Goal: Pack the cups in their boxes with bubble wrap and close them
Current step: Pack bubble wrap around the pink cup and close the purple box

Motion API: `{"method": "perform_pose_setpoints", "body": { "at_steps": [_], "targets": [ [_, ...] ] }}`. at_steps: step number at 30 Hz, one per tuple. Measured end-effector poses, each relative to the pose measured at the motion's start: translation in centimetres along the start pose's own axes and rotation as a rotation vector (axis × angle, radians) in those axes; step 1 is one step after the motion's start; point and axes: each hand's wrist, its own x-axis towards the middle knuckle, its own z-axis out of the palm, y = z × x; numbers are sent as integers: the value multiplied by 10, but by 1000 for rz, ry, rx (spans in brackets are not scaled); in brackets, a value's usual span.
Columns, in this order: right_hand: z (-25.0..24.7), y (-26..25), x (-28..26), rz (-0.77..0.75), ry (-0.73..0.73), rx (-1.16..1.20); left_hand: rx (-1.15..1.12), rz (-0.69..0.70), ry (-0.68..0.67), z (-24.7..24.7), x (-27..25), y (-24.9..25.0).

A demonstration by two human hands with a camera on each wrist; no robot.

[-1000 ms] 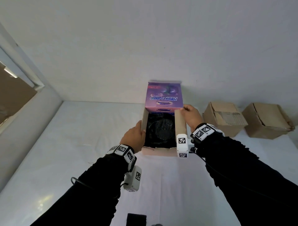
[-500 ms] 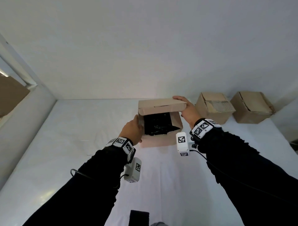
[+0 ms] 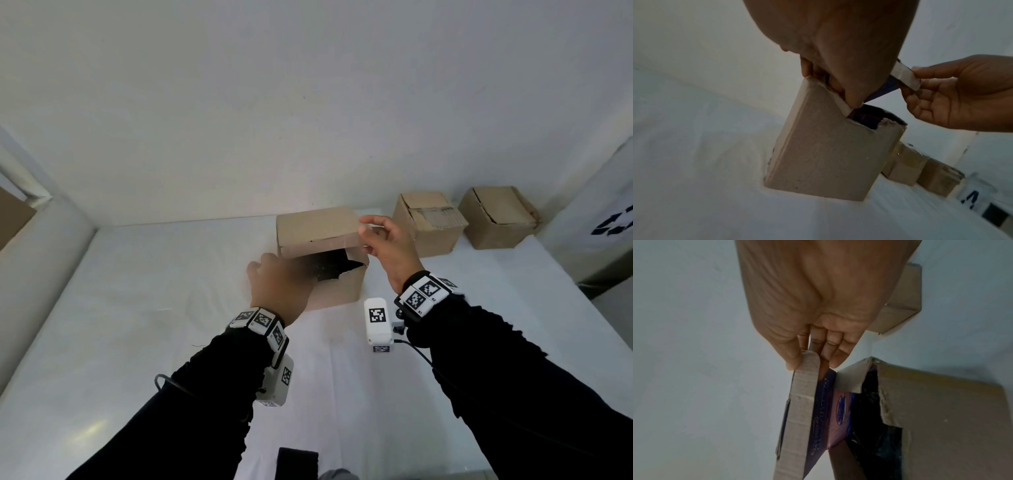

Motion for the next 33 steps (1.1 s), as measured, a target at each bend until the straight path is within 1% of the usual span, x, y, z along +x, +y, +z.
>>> {"method": "perform_pose_setpoints", "body": {
  "at_steps": [2, 5, 9, 11, 13, 16, 22, 25, 27, 29, 33],
  "targets": [
    [3, -3, 2, -23, 27, 3, -15, -54, -65, -3, 2, 7],
    [7, -7, 6, -45, 21, -15, -44, -162, -158, -4, 10, 16],
    [8, -5, 9, -57, 60, -55, -182, -334, -294, -5, 21, 28],
    [4, 1, 8, -58, 71, -77, -192, -359, -311, -3, 21, 34],
    [0, 6, 4, -49, 65, -92, -222, -360, -279, -1, 20, 39],
    [-4, 10, 1, -33, 38, -93, -332, -399, -202, 0, 21, 40],
    [2, 1, 7, -61, 47, -98, -291, -465, -215, 1, 24, 44],
    [3, -5, 11, -67, 55, -96, -397, -506, -179, -1, 31, 43],
    [5, -7, 13, -76, 63, -99, -466, -502, -155, -4, 34, 41],
    [7, -9, 15, -88, 79, -102, -519, -482, -104, -4, 31, 37],
    [10, -12, 21, -117, 84, -112, -602, -378, 87, 3, 10, 32]
  ]
}}
